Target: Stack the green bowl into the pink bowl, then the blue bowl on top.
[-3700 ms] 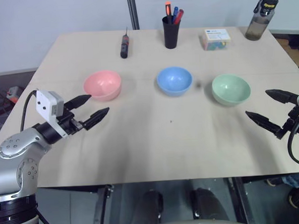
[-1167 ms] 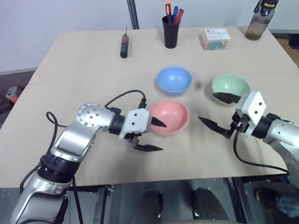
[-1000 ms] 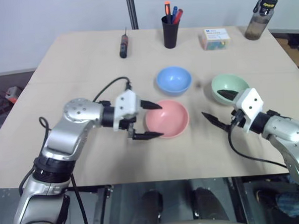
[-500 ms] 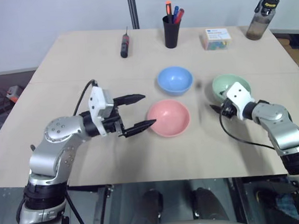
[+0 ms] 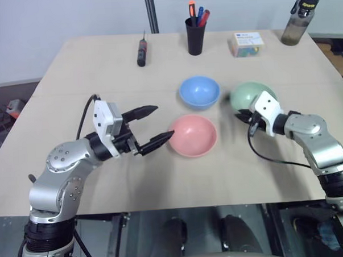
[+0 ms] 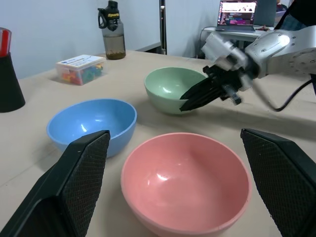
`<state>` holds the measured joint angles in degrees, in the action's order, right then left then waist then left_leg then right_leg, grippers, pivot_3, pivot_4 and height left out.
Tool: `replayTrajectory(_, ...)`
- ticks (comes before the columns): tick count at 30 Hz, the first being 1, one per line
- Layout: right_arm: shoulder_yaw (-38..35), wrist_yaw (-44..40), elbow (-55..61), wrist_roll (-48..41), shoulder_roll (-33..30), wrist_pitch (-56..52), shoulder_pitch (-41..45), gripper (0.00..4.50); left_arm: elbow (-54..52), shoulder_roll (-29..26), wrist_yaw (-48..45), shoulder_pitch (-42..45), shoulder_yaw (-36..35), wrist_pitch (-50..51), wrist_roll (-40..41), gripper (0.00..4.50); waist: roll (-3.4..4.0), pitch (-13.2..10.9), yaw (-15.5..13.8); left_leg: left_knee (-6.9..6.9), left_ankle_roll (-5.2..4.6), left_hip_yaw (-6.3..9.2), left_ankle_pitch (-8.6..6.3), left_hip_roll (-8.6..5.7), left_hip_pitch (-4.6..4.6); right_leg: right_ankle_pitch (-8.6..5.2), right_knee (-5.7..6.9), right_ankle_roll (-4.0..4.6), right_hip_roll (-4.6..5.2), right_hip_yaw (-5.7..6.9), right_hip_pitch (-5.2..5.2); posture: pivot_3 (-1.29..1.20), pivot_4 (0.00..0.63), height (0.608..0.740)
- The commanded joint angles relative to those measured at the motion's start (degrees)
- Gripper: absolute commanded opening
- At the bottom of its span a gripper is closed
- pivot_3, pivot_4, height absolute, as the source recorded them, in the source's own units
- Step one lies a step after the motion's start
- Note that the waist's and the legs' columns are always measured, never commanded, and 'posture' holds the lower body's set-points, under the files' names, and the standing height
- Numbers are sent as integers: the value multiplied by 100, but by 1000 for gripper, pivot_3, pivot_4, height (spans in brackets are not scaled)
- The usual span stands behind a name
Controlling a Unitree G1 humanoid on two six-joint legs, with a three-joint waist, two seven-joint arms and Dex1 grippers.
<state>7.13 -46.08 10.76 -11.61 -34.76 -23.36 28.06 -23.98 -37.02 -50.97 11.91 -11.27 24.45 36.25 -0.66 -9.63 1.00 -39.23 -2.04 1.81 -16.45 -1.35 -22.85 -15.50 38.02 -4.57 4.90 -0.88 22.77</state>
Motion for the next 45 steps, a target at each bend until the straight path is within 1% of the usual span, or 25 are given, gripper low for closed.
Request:
replayTrajectory(1, -50, -268, 1030, -693, 164, -354, 189, 125, 63, -40, -15, 37, -174, -190, 22, 4500, 0, 0, -10, 0, 0, 2, 0, 0, 0, 0, -1, 0, 0, 2, 0, 0, 150, 740)
replayTrajectory(6, 483, -458, 1403, -898, 391, -667, 283, 125, 214, -71, -55, 66, -171, -240, 33, 4500, -2, 1, -38, -2, -1, 4, 0, -5, 0, 0, -3, 0, 5, 5, -4, 0, 150, 740)
replayTrajectory(9, 956, -754, 1247, -677, 365, -502, 314, 125, 281, -83, -47, 80, -176, -269, 16, 4500, -1, 1, -25, -2, 0, 6, 0, -6, 0, 0, -3, 0, 6, 7, -3, 0, 150, 740)
replayTrajectory(11, 1015, -805, 1201, -710, 448, -471, 340, 125, 280, -93, -46, 66, -186, -272, 24, 4500, -1, 1, -20, -1, 0, 6, 0, -5, 0, 0, -3, 0, 4, 7, -2, 0, 150, 740)
replayTrajectory(15, 1056, -1166, 1126, -1043, 532, -686, 524, 125, 240, -100, -38, -10, -205, -276, 34, 4500, -1, 1, -19, -1, 0, 5, 0, -5, 0, 0, -3, 0, 4, 6, -2, 0, 150, 740)
replayTrajectory(16, 1069, -1239, 1108, -1106, 542, -740, 558, 775, 229, -98, -31, -27, -206, -276, 34, 4500, -1, 1, -19, -1, 0, 5, 0, -5, 0, 0, -3, 0, 5, 6, -2, 0, 150, 740)
replayTrajectory(17, 1095, -1310, 1099, -1146, 532, -793, 592, 895, 215, -97, -26, -47, -204, -280, 32, 4500, -1, 1, -19, -1, 0, 5, 0, -5, 0, 0, -3, 0, 5, 6, -2, 0, 150, 740)
replayTrajectory(19, 1111, -1406, 1083, -1142, 510, -765, 656, 1807, 175, -99, -15, -86, -212, -271, 48, 4500, -1, 1, -19, -1, 0, 7, 0, -4, 1, 0, -3, 0, 4, 8, -2, 0, 150, 740)
replayTrajectory(20, 1039, -1330, 1073, -1103, 564, -656, 659, 2153, 162, -103, -9, -102, -222, -266, 57, 4500, -1, 1, -20, 0, 0, 7, 0, -4, 0, 0, -3, 0, 5, 8, -2, 0, 150, 740)
replayTrajectory(21, 918, -1245, 1084, -1128, 631, -604, 682, 2688, 149, -110, -12, -129, -245, -264, 72, 4500, -1, 1, -20, 0, 0, 7, 0, -4, 0, 0, -4, 0, 5, 8, -2, 0, 150, 740)
replayTrajectory(23, 632, -1112, 1121, -1234, 683, -614, 752, 3511, 129, -120, -5, -179, -279, -263, 83, 4500, -1, 1, -20, 0, 0, 7, 0, -5, 0, 0, -4, 0, 6, 8, -2, 0, 150, 740)
replayTrajectory(25, 384, -948, 1021, -1061, 564, -474, 857, 4389, 87, -119, 3, -241, -306, -252, 102, 4500, -1, 1, -22, 0, 0, 7, 0, -5, 0, 0, -3, 0, 7, 7, -2, 0, 150, 740)
replayTrajectory(27, 333, -992, 289, -424, 131, 173, 1101, 4389, 1, -127, -44, -357, -364, -196, 202, 4500, -1, 1, -24, 0, 0, 7, 0, -6, 0, 0, -4, 0, 7, 7, -2, 0, 150, 740)
replayTrajectory(29, 436, -1080, -526, 76, -154, 823, 1353, 4389, -45, -153, -120, -440, -417, -159, 298, 4500, -1, 1, -26, -1, 0, 4, 0, -9, 0, 0, -5, 0, 10, 7, -2, 0, 150, 740)
replayTrajectory(31, 672, -1211, -1559, 549, -292, 1672, 1698, 4389, -65, -226, -205, -524, -467, -177, 358, 4500, -1, 1, -17, -1, 0, 4, 0, -9, 5, 0, -6, 0, 9, 9, -2, 0, 150, 740)
replayTrajectory(33, 899, -1276, -2630, 1029, -277, 2631, 2079, 4389, -92, -290, -251, -610, -556, -143, 465, 4500, 0, 0, 8, 5, 1, 0, 0, -7, 4, 0, -5, 1, 5, 6, -2, 0, 150, 740)
replayTrajectory(36, 1294, -948, -4519, 1771, 177, 4026, 2901, 4389, -128, -272, -2, -752, -775, -171, 416, 4500, 2, -2, 123, 15, 3, -12, 1, -3, 6, -1, -5, 1, 3, -4, 6, 0, 150, 740)
replayTrajectory(38, 1419, -803, -5344, 2022, 492, 4658, 3230, 4389, -173, -210, 262, -790, -871, -211, 309, 4500, 3, -3, 177, 18, 3, -23, 1, -2, 6, 0, -5, 1, 1, -15, 13, 0, 150, 740)
replayTrajectory(41, 1521, -456, -6301, 2353, 906, 5330, 3581, 4389, -253, -153, 712, -855, -938, -206, 80, 4500, 3, -3, 184, 24, 4, -22, 2, 0, -2, 0, -5, 1, 2, -16, 25, 0, 150, 740)
replayTrajectory(45, 1581, 10, -7186, 2733, 1307, 5794, 3910, 4389, -443, -18, 1176, -983, -992, -285, -155, 4500, 3, -3, 155, 25, 5, -20, 2, -3, -7, 0, -8, 1, 6, -14, 28, 0, 150, 740)
